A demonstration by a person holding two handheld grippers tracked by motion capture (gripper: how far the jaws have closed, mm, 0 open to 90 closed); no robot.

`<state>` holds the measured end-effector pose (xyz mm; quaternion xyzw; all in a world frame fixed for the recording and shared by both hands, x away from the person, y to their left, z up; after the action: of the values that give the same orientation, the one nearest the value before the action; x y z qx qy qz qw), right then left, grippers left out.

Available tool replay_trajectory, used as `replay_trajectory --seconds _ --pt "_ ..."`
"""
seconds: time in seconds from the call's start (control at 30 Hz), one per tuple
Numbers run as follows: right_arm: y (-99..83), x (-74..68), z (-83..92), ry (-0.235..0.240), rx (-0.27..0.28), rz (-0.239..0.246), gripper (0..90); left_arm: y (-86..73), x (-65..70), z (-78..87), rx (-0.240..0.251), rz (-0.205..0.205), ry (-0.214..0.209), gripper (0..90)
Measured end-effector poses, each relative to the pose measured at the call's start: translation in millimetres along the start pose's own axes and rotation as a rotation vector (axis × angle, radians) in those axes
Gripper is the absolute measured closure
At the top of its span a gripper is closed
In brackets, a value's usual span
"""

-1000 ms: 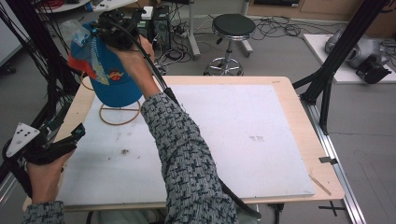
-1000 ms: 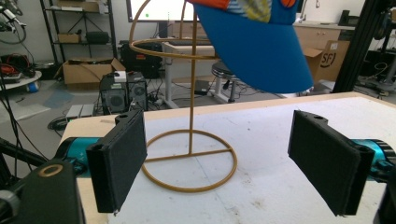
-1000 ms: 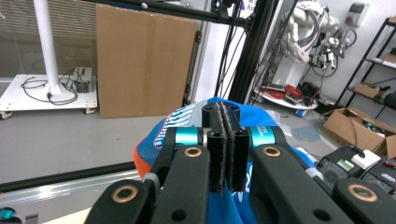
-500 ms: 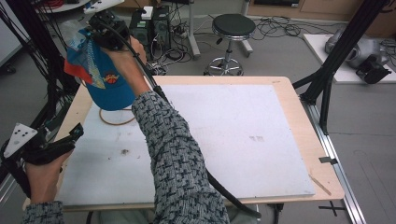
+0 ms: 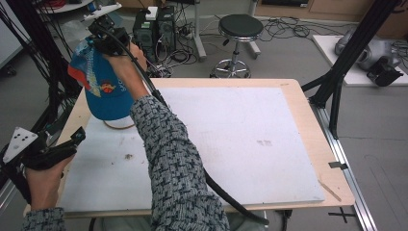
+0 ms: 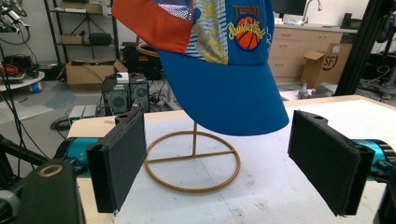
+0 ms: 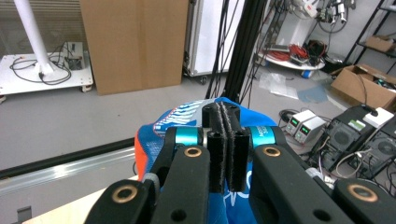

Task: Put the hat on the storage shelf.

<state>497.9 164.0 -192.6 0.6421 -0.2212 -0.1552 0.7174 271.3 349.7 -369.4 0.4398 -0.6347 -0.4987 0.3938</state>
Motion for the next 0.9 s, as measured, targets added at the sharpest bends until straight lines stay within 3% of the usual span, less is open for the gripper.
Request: replay_trajectory --seconds 0.7,0.9 --pt "-18.3 1.4 -13.1 0.001 -0.094 -0.077 89.2 0.1 0.5 -0.2 0.004 0.005 -0.002 19.6" --pt "-22.4 -0.2 -17.2 0.009 -0.096 -0.072 89.1 0.3 1.2 -0.7 0.006 0.006 -0.007 19.7"
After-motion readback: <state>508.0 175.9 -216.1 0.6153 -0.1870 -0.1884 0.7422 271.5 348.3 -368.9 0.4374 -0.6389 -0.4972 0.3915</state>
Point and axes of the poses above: each handheld gripper's, and its own axes: z roughly backward along the jaws, y roughly out of its top, x roughly to its right, the point moved 1 cm from there along -z, roughly forward along the jaws, and after that the axes turned 15 degrees about x, right-handed, at the moved point
